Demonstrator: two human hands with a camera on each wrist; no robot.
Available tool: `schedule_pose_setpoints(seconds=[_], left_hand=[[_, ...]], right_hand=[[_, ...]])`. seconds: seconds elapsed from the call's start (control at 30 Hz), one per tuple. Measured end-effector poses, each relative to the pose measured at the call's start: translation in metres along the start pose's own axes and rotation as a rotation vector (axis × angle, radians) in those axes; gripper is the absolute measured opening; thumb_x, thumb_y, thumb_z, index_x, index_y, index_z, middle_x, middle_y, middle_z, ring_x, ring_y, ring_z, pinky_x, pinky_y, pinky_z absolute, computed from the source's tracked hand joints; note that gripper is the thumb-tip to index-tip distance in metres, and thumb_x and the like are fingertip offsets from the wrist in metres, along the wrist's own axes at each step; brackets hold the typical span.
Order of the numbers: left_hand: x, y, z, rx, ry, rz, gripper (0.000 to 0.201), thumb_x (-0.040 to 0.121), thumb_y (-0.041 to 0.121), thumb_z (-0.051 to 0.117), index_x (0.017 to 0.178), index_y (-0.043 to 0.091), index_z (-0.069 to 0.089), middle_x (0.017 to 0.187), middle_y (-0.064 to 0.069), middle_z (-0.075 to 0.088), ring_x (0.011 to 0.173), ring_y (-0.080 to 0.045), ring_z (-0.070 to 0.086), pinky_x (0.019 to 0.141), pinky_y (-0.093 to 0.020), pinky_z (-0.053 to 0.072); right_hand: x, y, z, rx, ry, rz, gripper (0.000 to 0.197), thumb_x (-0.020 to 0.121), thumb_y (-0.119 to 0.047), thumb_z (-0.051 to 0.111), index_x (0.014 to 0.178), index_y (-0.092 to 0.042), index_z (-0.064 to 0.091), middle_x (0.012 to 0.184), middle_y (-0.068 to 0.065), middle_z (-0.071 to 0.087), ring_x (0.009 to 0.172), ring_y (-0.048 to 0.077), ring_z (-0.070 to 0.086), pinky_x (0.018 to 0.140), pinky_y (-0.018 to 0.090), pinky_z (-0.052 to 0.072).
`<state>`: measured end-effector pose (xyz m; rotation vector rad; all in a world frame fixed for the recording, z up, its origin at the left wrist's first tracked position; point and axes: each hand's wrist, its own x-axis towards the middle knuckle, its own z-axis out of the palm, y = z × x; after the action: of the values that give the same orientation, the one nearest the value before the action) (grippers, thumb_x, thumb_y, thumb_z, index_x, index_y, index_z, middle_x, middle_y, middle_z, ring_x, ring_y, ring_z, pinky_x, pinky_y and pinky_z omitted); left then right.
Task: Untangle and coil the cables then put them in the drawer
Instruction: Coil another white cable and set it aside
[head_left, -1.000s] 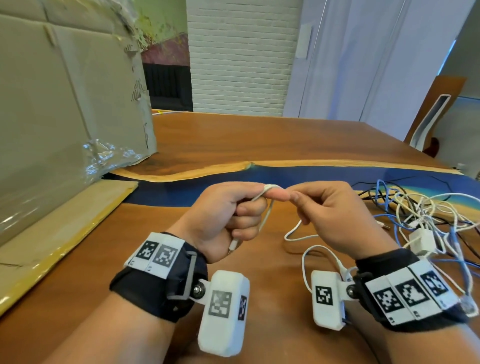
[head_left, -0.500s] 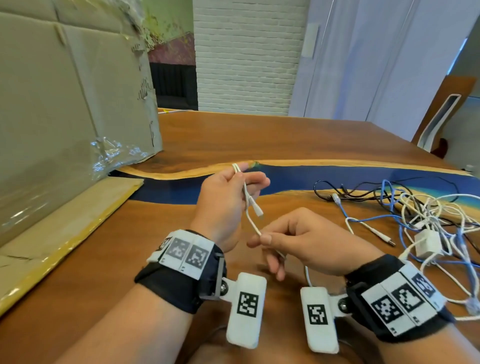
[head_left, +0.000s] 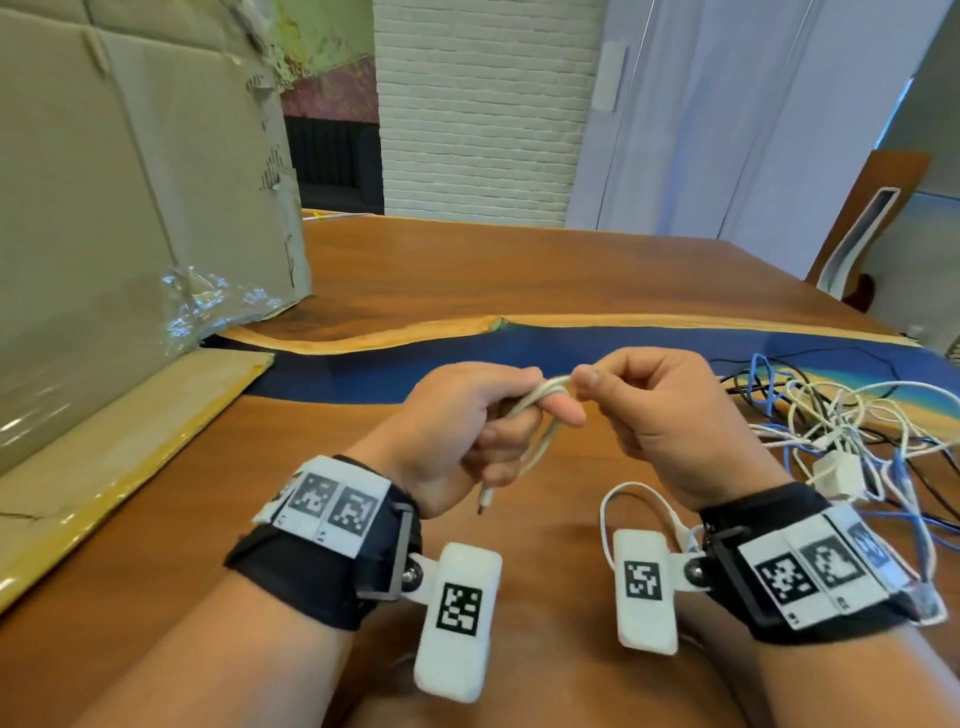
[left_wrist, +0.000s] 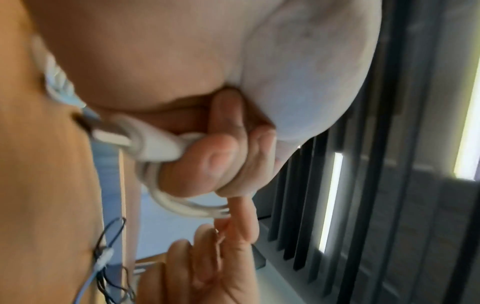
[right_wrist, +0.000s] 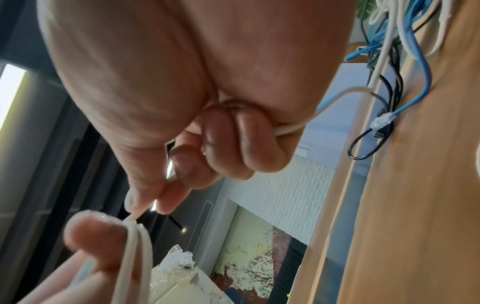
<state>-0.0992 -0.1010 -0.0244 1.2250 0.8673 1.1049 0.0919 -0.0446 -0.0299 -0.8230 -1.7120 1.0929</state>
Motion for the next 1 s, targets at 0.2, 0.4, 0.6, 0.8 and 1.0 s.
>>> schedule_pose_setpoints(seconds=[0.2, 0.4, 0.6, 0.8, 1.0], left_hand=[[0.003, 0.015, 0.002, -0.645, 0.098, 0.183, 0.025, 0.11, 0.02, 0.033, 0.099, 0.012, 0.054, 0.066, 0.003, 0.047, 0.056, -0.011, 0.046, 0.062, -0.025, 0.055], [0.005, 0.014, 0.004, -0.577, 0.294, 0.287, 0.018, 0.113, 0.02, 0.029, 0.107, 0.014, 0.045, 0.114, -0.015, 0.076, 0.108, -0.029, 0.074, 0.097, -0.042, 0.055], [0.007, 0.005, 0.01, 0.114, 0.392, 0.181, 0.021, 0.113, 0.021, 0.033, 0.105, 0.014, 0.051, 0.098, -0.004, 0.079, 0.09, -0.022, 0.077, 0.084, -0.05, 0.06], [0.002, 0.002, 0.001, 0.58, 0.156, -0.039, 0.027, 0.11, 0.028, 0.042, 0.102, 0.01, 0.061, 0.069, -0.004, 0.072, 0.048, -0.018, 0.057, 0.052, -0.038, 0.048], [-0.006, 0.009, 0.0, 0.283, -0.043, -0.082, 0.041, 0.109, 0.031, 0.037, 0.081, 0.008, 0.056, 0.057, -0.004, 0.018, 0.043, -0.017, 0.014, 0.045, -0.028, 0.03]], right_hand=[[-0.002, 0.005, 0.012, -0.204, -0.168, 0.078, 0.032, 0.107, -0.012, 0.05, 0.119, -0.028, 0.074, 0.058, 0.002, 0.061, 0.043, 0.02, 0.038, 0.043, 0.024, 0.033], [-0.011, -0.004, 0.033, -0.342, -0.413, -0.019, 0.029, 0.108, -0.013, 0.044, 0.109, -0.016, 0.074, 0.058, 0.002, 0.059, 0.053, 0.004, 0.045, 0.06, 0.022, 0.037], [-0.015, -0.012, 0.024, -0.383, -0.319, -0.043, 0.028, 0.097, -0.024, 0.068, 0.074, -0.011, 0.074, 0.05, -0.002, 0.054, 0.045, 0.002, 0.047, 0.055, 0.017, 0.039], [-0.006, -0.01, -0.001, -0.181, -0.038, -0.146, 0.042, 0.08, -0.04, 0.084, 0.065, -0.004, 0.067, 0.052, 0.004, 0.042, 0.053, 0.015, 0.033, 0.052, 0.032, 0.027], [-0.005, -0.007, 0.003, -0.167, -0.044, -0.171, 0.033, 0.081, -0.037, 0.079, 0.067, -0.007, 0.07, 0.052, 0.007, 0.046, 0.054, 0.012, 0.038, 0.051, 0.034, 0.031]])
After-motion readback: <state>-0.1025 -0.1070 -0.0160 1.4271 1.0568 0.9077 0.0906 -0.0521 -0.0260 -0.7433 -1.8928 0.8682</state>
